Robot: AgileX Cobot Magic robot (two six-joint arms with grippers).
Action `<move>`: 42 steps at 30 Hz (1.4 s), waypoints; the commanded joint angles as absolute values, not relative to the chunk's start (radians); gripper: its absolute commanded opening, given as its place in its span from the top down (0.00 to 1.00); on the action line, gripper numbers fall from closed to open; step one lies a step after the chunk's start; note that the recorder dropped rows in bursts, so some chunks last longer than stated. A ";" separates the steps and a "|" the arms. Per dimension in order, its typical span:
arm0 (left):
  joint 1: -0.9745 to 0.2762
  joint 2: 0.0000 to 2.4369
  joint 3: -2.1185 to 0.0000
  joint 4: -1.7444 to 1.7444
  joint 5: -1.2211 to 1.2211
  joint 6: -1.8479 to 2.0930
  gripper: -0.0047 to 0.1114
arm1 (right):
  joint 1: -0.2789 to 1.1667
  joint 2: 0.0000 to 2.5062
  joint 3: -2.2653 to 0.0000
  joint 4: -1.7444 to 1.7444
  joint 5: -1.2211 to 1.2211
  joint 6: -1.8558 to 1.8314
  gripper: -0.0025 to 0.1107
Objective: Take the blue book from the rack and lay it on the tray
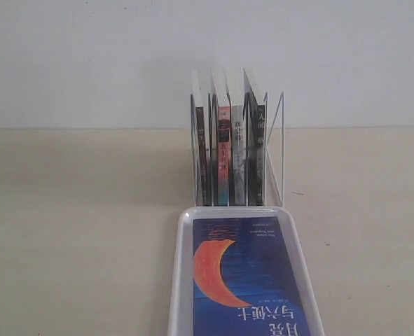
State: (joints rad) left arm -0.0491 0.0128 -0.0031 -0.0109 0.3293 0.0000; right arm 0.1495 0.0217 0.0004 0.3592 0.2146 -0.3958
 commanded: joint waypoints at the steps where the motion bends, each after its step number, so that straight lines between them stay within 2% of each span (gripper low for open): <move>1: -0.046 0.008 0.000 -0.010 0.315 0.006 0.92 | 0.143 0.014 0.000 0.343 0.255 -0.389 0.97; 10: -0.046 0.008 0.000 -0.010 0.315 0.006 0.92 | 0.138 0.000 0.000 0.000 0.327 0.054 0.97; 42: -0.046 0.008 0.000 -0.010 0.315 0.006 0.92 | 0.138 0.000 0.000 -0.008 0.334 -0.010 0.97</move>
